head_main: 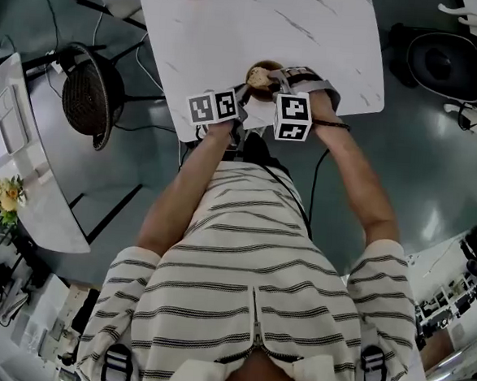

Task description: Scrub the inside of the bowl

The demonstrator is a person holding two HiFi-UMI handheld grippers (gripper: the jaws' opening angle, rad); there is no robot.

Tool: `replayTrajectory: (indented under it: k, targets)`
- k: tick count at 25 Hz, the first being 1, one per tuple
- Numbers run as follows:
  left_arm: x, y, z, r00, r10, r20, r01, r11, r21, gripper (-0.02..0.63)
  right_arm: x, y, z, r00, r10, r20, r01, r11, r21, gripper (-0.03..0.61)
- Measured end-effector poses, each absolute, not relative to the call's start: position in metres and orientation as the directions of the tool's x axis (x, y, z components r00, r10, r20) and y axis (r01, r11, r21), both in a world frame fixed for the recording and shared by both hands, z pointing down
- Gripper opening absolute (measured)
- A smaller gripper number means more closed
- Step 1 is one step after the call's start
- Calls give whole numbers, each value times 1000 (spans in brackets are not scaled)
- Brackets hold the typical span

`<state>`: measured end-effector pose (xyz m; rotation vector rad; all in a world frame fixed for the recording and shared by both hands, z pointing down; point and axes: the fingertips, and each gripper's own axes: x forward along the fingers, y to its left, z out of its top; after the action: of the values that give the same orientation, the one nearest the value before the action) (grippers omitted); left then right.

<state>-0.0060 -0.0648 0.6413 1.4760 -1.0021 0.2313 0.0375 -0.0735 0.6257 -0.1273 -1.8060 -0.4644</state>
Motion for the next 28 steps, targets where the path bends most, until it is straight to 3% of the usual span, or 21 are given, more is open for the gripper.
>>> replayTrajectory:
  k: [9, 17, 21, 28]
  targets:
    - [-6, -66, 641, 600, -434, 672, -684, 158, 712, 9, 39, -59, 628, -290, -166, 943, 712, 620, 328, 81]
    - [-6, -66, 640, 601, -433, 672, -686, 153, 711, 8, 47, -50, 627, -339, -157, 927, 889, 267, 371, 80]
    - [-9, -67, 640, 595, -437, 674, -689, 154, 708, 8, 42, -54, 630, -339, -143, 930, 866, 339, 368, 78]
    - [-6, -68, 639, 602, -434, 671, -685, 150, 712, 8, 39, -60, 629, -343, -130, 930, 658, 674, 337, 77]
